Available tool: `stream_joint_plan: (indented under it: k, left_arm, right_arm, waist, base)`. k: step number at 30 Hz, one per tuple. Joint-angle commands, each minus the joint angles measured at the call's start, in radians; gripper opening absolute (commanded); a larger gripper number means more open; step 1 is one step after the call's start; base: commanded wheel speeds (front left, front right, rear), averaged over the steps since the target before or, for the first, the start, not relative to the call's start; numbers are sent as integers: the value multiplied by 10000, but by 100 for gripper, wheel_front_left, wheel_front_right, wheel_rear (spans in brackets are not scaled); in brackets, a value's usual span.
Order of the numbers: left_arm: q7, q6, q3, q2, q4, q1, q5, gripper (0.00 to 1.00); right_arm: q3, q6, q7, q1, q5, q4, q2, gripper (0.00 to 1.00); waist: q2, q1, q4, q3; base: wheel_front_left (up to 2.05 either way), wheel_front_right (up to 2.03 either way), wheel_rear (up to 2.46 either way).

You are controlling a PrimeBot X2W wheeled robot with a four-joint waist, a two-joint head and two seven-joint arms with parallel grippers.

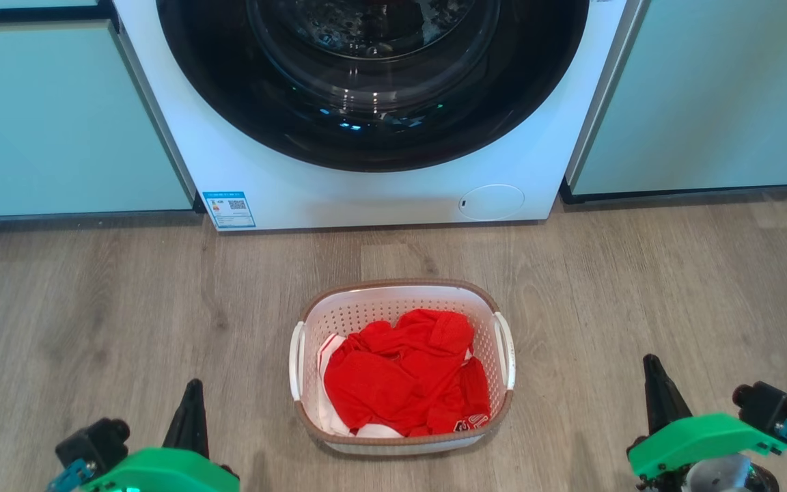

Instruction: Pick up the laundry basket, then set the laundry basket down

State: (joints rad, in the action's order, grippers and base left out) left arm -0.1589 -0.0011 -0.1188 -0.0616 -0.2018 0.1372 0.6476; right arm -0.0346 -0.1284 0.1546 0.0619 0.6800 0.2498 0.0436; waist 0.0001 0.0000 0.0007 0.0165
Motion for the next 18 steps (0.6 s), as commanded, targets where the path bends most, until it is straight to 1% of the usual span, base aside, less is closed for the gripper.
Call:
stream_joint_plan:
  k: [1, 18]
  left_arm:
    - [17, -72, 210, -150, 276, -488, 215, 0]
    - [474, -321, 525, -179, 144, -875, 2219, 0]
  right_arm:
    - [-3, -8, -46, -554, 229, -262, 203, 0]
    - [194, -11, -496, -777, 2156, -226, 251, 0]
  waist:
    - [-1, 0, 0, -1]
    - [-1, 0, -1, -28]
  base:
    - [0, 0, 0]
    - [0, 0, 0]
